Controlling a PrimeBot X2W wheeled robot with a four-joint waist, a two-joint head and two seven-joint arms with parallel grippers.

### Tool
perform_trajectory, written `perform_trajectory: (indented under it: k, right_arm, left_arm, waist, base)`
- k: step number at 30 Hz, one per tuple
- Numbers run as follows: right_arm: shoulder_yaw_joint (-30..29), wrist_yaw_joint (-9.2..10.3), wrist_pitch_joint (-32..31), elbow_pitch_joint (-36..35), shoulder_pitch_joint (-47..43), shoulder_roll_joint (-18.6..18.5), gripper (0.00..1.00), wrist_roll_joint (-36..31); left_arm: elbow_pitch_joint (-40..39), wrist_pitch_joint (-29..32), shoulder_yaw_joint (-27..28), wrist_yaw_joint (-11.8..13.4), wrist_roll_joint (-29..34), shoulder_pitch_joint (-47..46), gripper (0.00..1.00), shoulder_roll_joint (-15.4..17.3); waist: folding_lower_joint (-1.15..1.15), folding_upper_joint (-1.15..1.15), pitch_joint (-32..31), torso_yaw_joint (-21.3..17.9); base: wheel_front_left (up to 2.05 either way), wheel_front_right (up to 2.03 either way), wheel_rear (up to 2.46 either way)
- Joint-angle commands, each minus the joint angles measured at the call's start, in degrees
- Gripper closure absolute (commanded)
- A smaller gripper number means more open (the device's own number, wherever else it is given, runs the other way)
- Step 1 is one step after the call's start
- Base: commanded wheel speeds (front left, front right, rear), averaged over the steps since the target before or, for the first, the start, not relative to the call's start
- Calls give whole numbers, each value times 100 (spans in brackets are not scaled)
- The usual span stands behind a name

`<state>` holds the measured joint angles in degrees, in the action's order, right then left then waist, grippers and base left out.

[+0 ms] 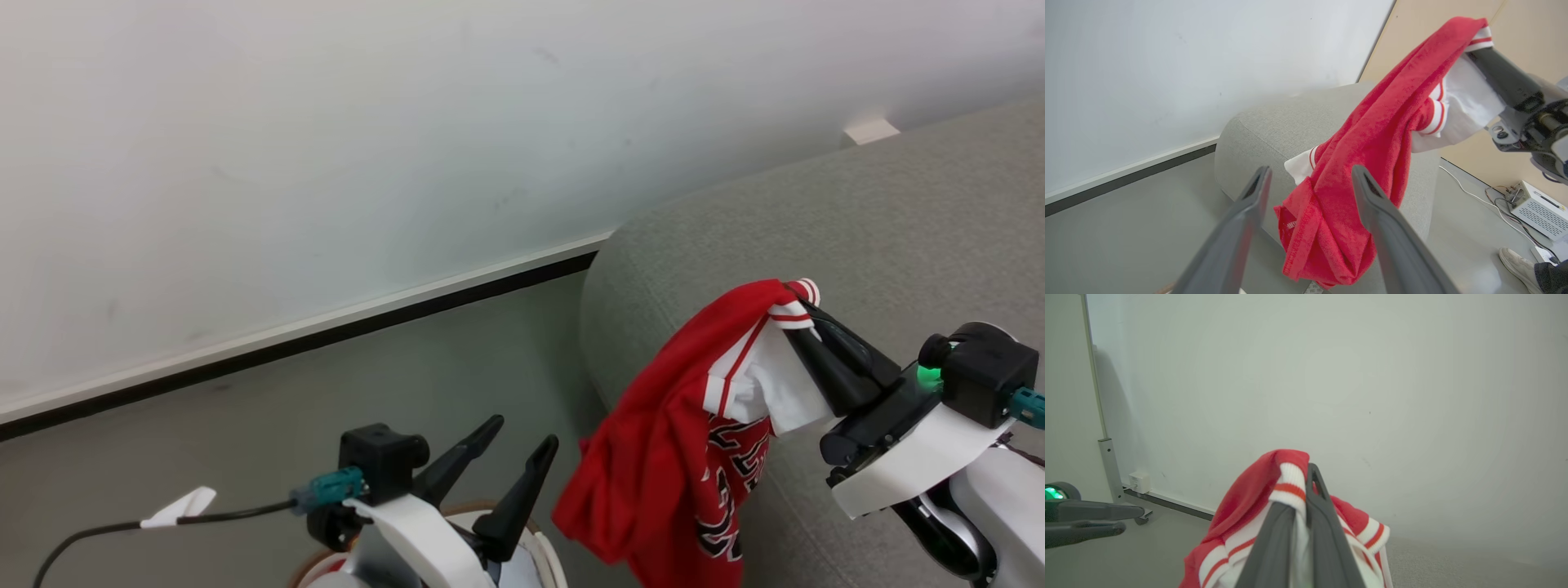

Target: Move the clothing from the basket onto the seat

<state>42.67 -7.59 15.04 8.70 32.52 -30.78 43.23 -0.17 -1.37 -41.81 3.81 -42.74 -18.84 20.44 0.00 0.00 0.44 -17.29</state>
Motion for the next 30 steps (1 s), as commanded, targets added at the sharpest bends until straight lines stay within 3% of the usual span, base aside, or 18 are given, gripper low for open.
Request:
perform_trajectory:
  k: [1,17,23,30]
  right_arm:
    - [-53,18,21,-43,-93,-72,100,-33]
    - [-827,18,20,-268,-351,-253,100,-168]
    - [-2041,17,12,-258,-281,138,100,-691]
    - [-3771,17,12,11,585,760,100,-1738]
  left_arm:
    - [11,-18,-29,-20,88,-42,0,-19]
    - [-63,37,-255,-83,247,-257,0,-88]
    - [-277,257,-324,-184,527,-754,0,38]
    - [-572,584,-314,-461,853,-1647,0,268]
  waist:
    - [0,0,16,-134]
    - [0,0,315,-817]
    - [0,0,1082,-669]
    - [0,0,2354,-291]
  base:
    - [0,0,0]
    - [0,0,0]
    - [0,0,0]
    - [0,0,0]
